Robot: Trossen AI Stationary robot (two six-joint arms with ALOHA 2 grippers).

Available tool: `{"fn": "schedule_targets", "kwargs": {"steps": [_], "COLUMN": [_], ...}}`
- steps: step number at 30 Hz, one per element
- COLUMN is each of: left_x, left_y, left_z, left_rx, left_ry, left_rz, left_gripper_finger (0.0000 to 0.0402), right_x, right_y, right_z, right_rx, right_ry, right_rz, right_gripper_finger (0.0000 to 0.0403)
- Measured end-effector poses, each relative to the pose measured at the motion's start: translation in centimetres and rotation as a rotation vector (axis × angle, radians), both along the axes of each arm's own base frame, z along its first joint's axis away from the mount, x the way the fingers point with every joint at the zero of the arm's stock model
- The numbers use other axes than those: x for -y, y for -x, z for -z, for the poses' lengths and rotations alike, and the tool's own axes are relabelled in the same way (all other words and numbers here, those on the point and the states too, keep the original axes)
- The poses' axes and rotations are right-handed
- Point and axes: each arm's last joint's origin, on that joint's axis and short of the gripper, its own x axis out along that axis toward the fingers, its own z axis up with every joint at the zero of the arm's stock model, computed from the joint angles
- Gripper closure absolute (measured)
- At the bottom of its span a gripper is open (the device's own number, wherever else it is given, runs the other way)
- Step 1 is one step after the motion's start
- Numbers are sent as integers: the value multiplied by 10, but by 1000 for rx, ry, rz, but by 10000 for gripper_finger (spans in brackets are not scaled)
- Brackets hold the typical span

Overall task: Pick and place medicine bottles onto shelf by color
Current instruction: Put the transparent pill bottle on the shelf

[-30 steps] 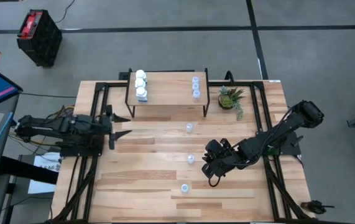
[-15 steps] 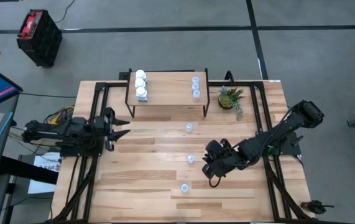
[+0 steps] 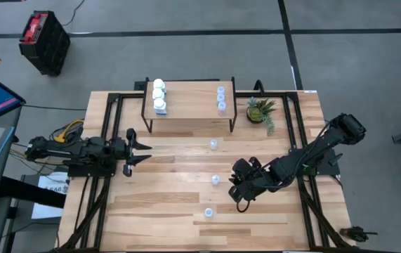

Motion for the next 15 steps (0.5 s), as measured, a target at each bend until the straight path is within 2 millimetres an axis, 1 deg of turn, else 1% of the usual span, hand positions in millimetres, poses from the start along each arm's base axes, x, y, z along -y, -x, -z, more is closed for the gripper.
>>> {"fn": "schedule_targets", "kwargs": {"steps": [7, 15], "left_x": [0, -8], "left_y": [0, 0], "left_z": [0, 0], "left_rx": [-3, 4], "left_ry": [-45, -40], "left_rz": [11, -115], "left_gripper_finger": [269, 269], "right_x": [0, 3], "right_y": [0, -1], "right_z": [0, 0], "right_rx": [-1, 0], "right_ry": [0, 2], "right_rz": [0, 12], "right_gripper_finger": [291, 291]}}
